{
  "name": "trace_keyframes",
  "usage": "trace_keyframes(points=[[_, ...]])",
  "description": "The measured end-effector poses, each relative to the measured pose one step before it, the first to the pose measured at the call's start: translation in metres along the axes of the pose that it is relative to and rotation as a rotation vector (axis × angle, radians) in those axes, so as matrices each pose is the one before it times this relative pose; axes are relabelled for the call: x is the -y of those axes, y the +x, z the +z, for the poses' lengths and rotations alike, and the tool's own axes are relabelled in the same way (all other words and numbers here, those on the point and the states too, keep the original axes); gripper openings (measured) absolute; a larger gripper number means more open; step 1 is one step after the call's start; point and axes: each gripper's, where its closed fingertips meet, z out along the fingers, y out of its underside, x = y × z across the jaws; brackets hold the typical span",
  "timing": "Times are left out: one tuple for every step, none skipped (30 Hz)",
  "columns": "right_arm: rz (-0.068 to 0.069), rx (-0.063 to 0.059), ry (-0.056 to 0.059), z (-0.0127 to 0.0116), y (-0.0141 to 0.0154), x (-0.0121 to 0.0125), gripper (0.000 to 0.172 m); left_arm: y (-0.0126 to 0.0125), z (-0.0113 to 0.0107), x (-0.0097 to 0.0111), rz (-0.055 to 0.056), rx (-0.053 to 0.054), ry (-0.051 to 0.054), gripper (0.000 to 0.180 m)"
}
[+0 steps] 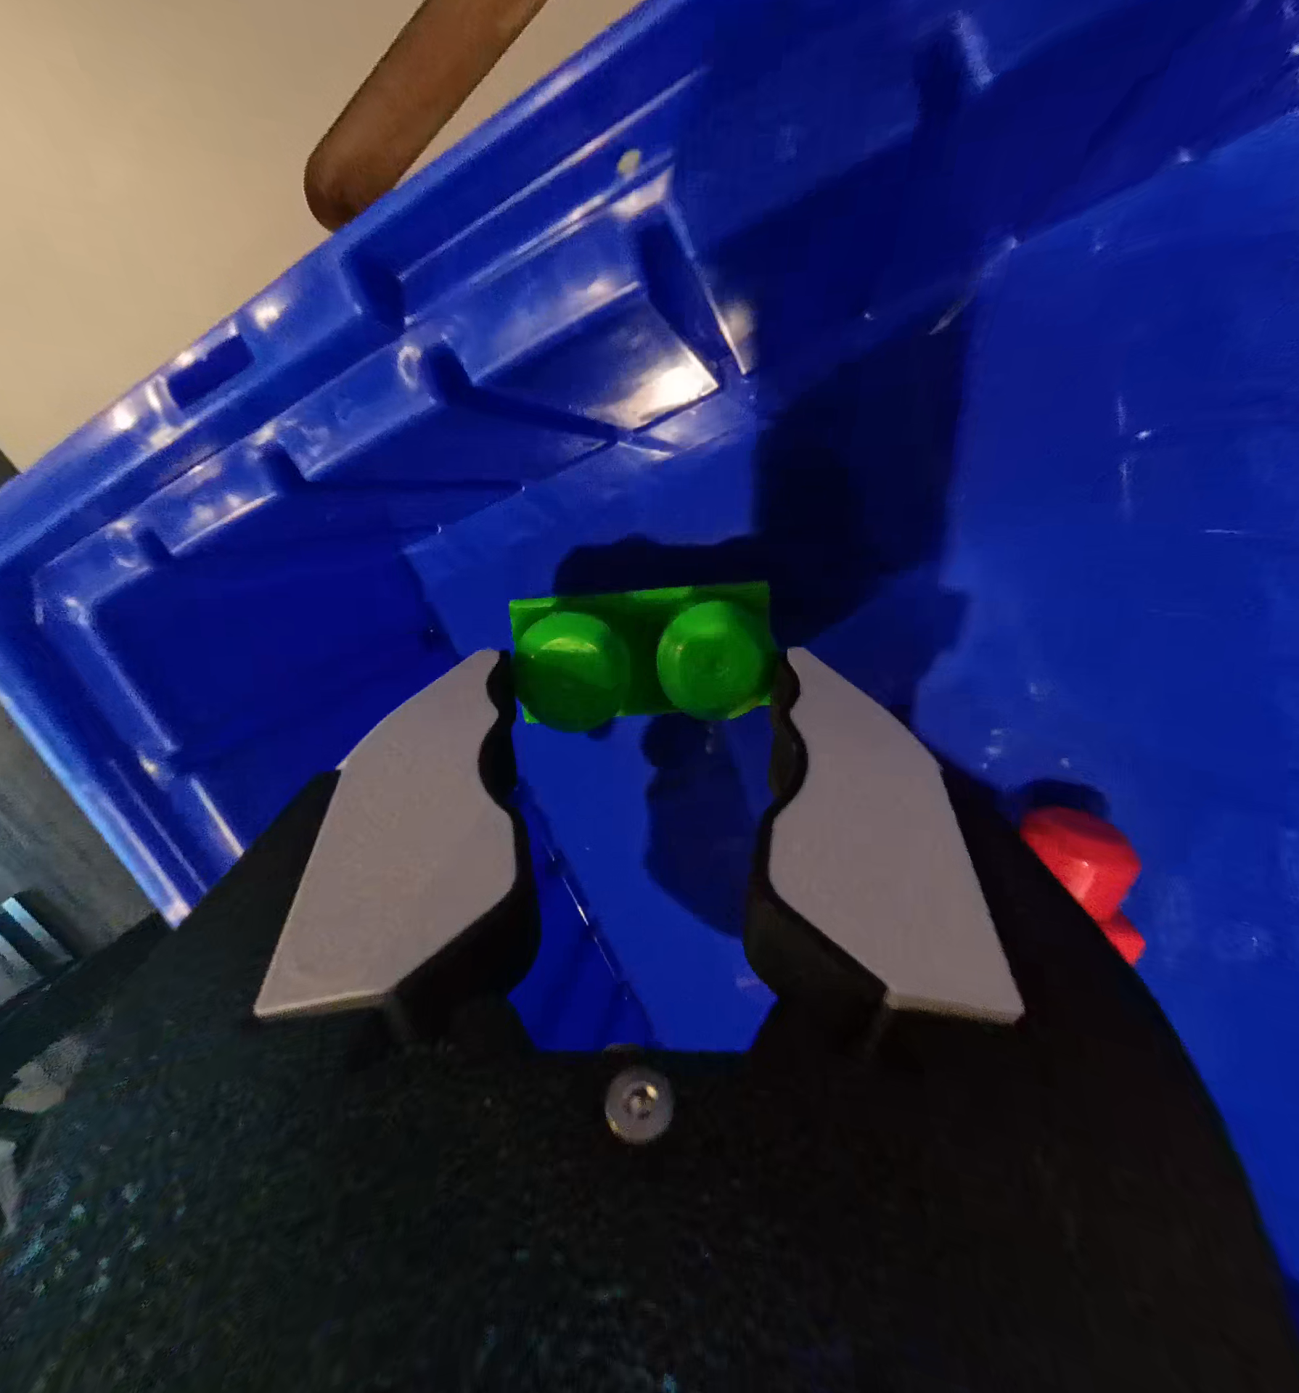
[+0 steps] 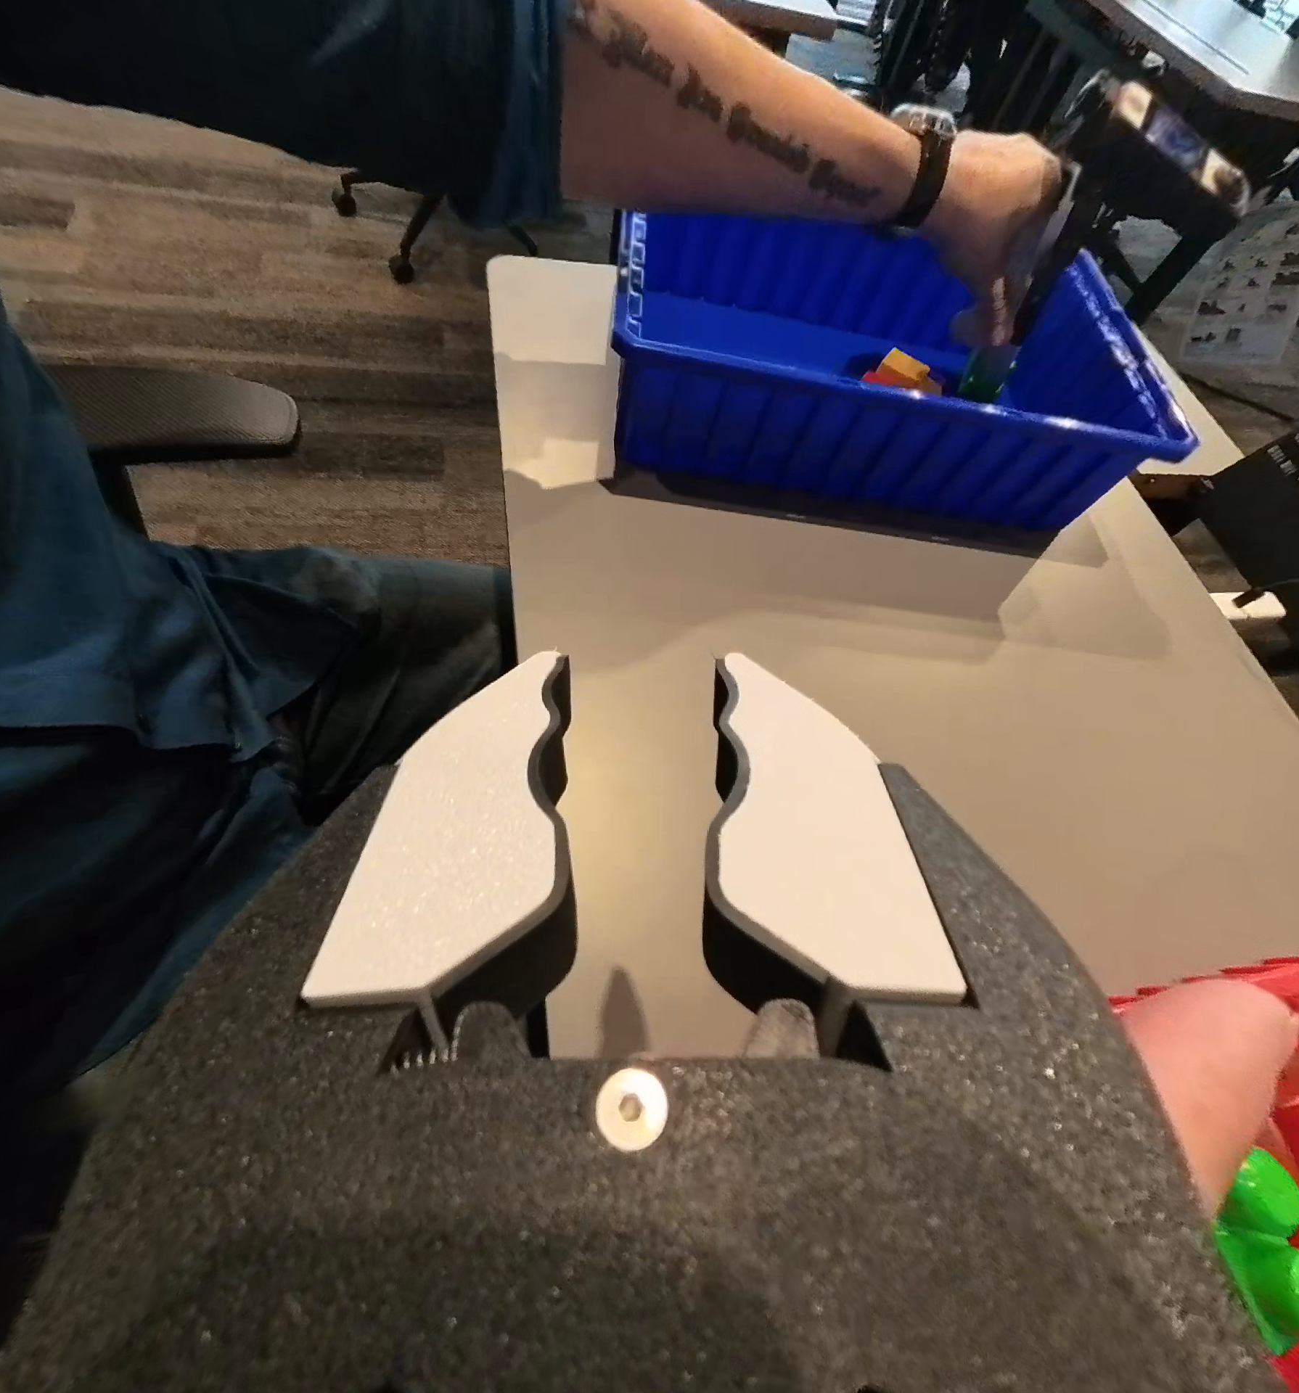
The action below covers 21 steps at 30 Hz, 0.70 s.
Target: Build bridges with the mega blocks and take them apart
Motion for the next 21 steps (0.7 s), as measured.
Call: trace_keyframes(points=[[0.006,0.0007,-0.0034,0.00017,0.00127,-0.00254,0.036,-0.00136,0.00383,-0.00092,-0.0097,-0.0025,-0.0104,0.065],[0.005,-0.0003,-0.0031,0.00036,0.00129,-0.00213,0.036,-0.00161,0.00319,-0.00086,-0.0131,-0.0004,-0.0091,0.066],[0.0044,-0.0002,-0.0005,0.00014,0.00104,-0.00137,0.036,-0.00046,0.00271,0.0003,-0.0103,-0.0071,0.0007,0.066],[0.0036,0.0013,0.0013,-0.00009,0.00055,-0.00069,0.036,0.00077,0.00241,0.00047,-0.0102,-0.0142,0.0022,0.066],[0.0025,0.0017,0.0006,-0.00015,0.00027,-0.0005,0.036,0.00066,0.00142,0.00086,-0.0086,-0.0122,0.0057,0.067],[0.001,-0.0004,0.0001,-0.00032,0.00029,-0.00022,0.036,0.00087,0.00132,0.00022,-0.0036,-0.0102,0.0029,0.067],[0.0,-0.0008,0.0013,-0.00025,0.0001,0.00021,0.036,0.00147,0.00133,0.00003,-0.0015,-0.0107,0.0019,0.068],[0.0006,0.0016,0.0019,-0.00015,-0.00018,0.00031,0.036,0.00048,0.00052,0.00046,-0.0007,-0.0009,0.006,0.071],[0.0007,0.0019,0.0011,0.0001,-0.00034,0.00028,0.036,-0.00049,-0.00105,0.00145,0.0045,0.009,0.0129,0.073],[-0.0003,0.0017,-0.0001,0.00047,-0.00045,0.00006,0.036,0.00031,-0.00223,0.00177,0.0071,0.0054,0.0154,0.076],[-0.0005,0.0023,-0.0012,0.00081,-0.00047,0.00003,0.036,0.00135,-0.0025,0.0014,0.0051,-0.0025,0.0132,0.078],[-0.0001,0.0026,-0.003,0.00116,-0.00064,-0.00015,0.036,0.00114,-0.00311,0.0006,0.0031,-0.0007,0.0077,0.08],[-0.0014,0.0024,-0.0037,0.00115,-0.00083,-0.00004,0.036,-0.00008,-0.00448,0.00065,0.0017,0.0058,0.0084,0.082],[-0.0025,0.0024,-0.0031,0.00104,-0.00118,0.00014,0.036,0.00151,-0.00668,0.00113,-0.0027,-0.0028,0.0154,0.084],[-0.0026,0.0026,-0.0026,0.00075,-0.00126,0.00038,0.036,0.00514,-0.009,0.00216,-0.0001,-0.0201,0.0266,0.087],[-0.0028,0.0026,-0.0013,0.00039,-0.0014,0.00056,0.035,0.00838,-0.01045,0.00175,0.0065,-0.0283,0.03,0.086],[-0.0022,0.0023,0.0001,0.00009,-0.00126,0.00084,0.035,0.01051,-0.01009,-0.0004,0.0149,-0.0298,0.0219,0.086],[-0.0019,0.0019,0.0008,-0.00007,-0.00116,0.00068,0.035,0.01269,-0.00891,-0.0025,0.0244,-0.032,0.0164,0.087],[-0.0019,0.0027,0.0003,-0.00017,-0.0012,0.00057,0.035,0.01395,-0.00722,-0.00341,0.0302,-0.0312,0.0162,0.087],[-0.0014,0.0021,-0.0003,0.00001,-0.00093,0.00047,0.035,0.01342,-0.00507,-0.00511,0.0413,-0.0223,0.0086,0.087],[-0.0013,0.0021,0.0003,0.00017,-0.00077,0.00058,0.034,0.01051,-0.00249,-0.00723,0.0414,-0.0045,-0.0065,0.089]])
